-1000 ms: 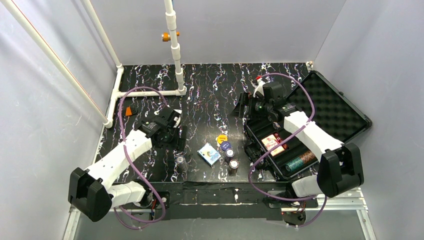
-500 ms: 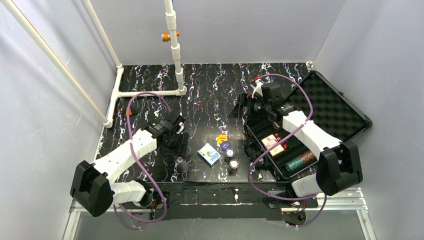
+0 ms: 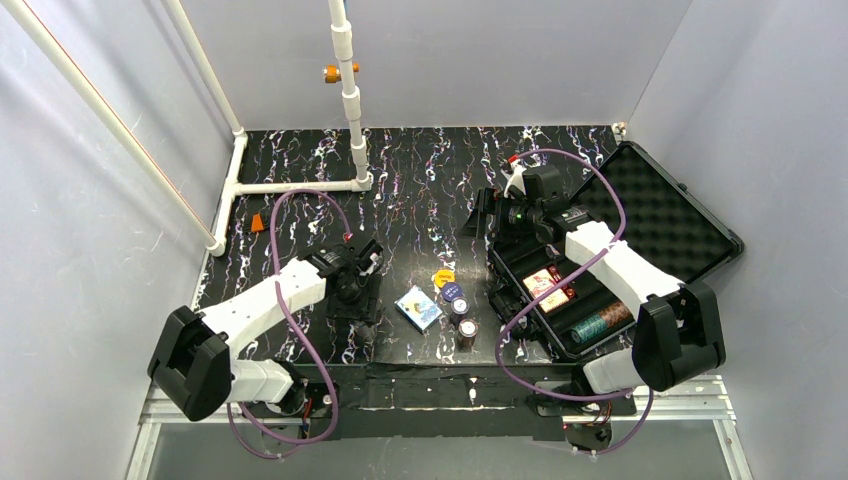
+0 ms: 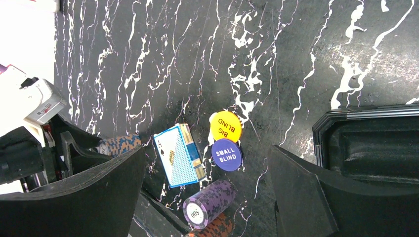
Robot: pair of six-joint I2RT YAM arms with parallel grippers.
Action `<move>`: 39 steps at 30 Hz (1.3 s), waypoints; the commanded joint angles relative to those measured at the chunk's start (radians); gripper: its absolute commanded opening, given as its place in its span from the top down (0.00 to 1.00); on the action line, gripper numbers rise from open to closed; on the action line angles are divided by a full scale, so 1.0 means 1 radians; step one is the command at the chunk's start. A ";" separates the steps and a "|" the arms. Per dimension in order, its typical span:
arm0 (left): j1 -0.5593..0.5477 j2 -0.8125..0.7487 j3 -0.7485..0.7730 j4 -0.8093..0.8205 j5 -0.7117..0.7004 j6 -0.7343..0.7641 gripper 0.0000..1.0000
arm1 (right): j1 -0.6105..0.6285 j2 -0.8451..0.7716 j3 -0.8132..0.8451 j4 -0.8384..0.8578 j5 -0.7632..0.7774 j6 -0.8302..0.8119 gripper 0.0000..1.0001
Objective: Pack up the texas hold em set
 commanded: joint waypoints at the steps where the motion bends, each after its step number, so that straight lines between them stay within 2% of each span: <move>1: -0.018 0.012 -0.012 -0.008 -0.041 -0.012 0.48 | 0.006 -0.033 0.014 0.000 -0.014 -0.017 0.00; 7: -0.035 0.043 -0.016 0.008 -0.068 -0.018 0.48 | 0.006 -0.041 0.002 -0.003 -0.011 -0.017 0.00; 10: -0.045 0.056 -0.017 0.010 -0.081 -0.021 0.52 | 0.006 -0.044 0.001 -0.006 -0.008 -0.017 0.00; 13: -0.054 0.063 -0.019 0.012 -0.089 -0.025 0.65 | 0.006 -0.049 0.001 -0.008 -0.006 -0.017 0.00; 17: -0.062 0.058 -0.020 0.013 -0.091 -0.022 0.98 | 0.006 -0.055 -0.007 -0.007 0.000 -0.021 0.00; 18: -0.062 0.054 -0.022 0.012 -0.091 -0.022 1.00 | 0.006 -0.061 -0.010 -0.005 0.007 -0.023 0.00; 26: -0.064 0.006 0.013 0.026 -0.068 0.060 1.00 | 0.006 -0.094 -0.065 0.108 0.069 -0.043 0.00; 30: -0.064 0.054 0.075 0.025 -0.030 0.166 1.00 | 0.006 -0.089 -0.058 0.173 0.073 -0.059 0.00; 35: -0.063 0.135 0.158 0.027 -0.078 0.236 1.00 | 0.006 -0.091 -0.038 0.249 0.084 -0.143 0.00; 39: -0.055 0.177 0.205 0.047 -0.096 0.277 1.00 | 0.006 -0.107 -0.072 0.375 0.059 -0.228 0.00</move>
